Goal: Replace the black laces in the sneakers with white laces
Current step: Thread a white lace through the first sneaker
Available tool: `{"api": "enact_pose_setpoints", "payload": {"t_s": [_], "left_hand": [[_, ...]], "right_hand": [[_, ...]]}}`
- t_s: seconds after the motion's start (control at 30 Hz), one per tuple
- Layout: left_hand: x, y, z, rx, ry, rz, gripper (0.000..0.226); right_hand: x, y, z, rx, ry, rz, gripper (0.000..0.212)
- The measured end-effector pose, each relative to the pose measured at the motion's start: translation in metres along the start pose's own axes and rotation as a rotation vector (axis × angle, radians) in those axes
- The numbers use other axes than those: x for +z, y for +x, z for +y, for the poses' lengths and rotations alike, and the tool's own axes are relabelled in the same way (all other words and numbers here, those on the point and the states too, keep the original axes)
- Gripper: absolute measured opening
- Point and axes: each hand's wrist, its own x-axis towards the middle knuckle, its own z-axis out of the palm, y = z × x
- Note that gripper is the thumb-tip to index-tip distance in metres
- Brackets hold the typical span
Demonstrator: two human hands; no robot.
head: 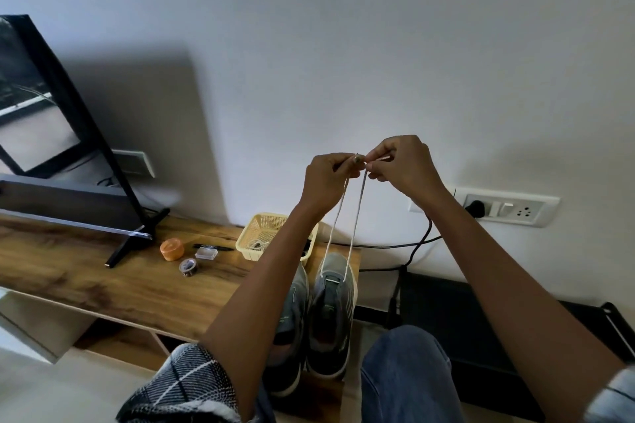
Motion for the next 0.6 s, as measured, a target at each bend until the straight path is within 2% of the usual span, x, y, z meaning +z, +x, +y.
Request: {"api": "enact_pose_setpoints", "payload": {"t_s": [0.2, 0.33, 0.47, 0.6], "left_hand": [[0.004, -0.002, 0.002, -0.037, -0.125, -0.006, 0.021], [0.002, -0.003, 0.008, -0.046, -0.196, 0.022, 0.019], [0.0, -0.003, 0.011, -0.015, -0.191, 0.047, 0.017], [-0.002, -0.001, 0.01, 0.003, -0.169, 0.044, 0.025]], "right_hand": [[0.007, 0.004, 0.002, -0.057, -0.005, 0.063, 0.023], [0.013, 0.005, -0.001, -0.081, 0.004, 0.083, 0.024], [0.018, 0.007, -0.004, -0.122, -0.043, 0.074, 0.029], [0.021, 0.008, -0.007, -0.164, -0.119, 0.058, 0.034]]}}
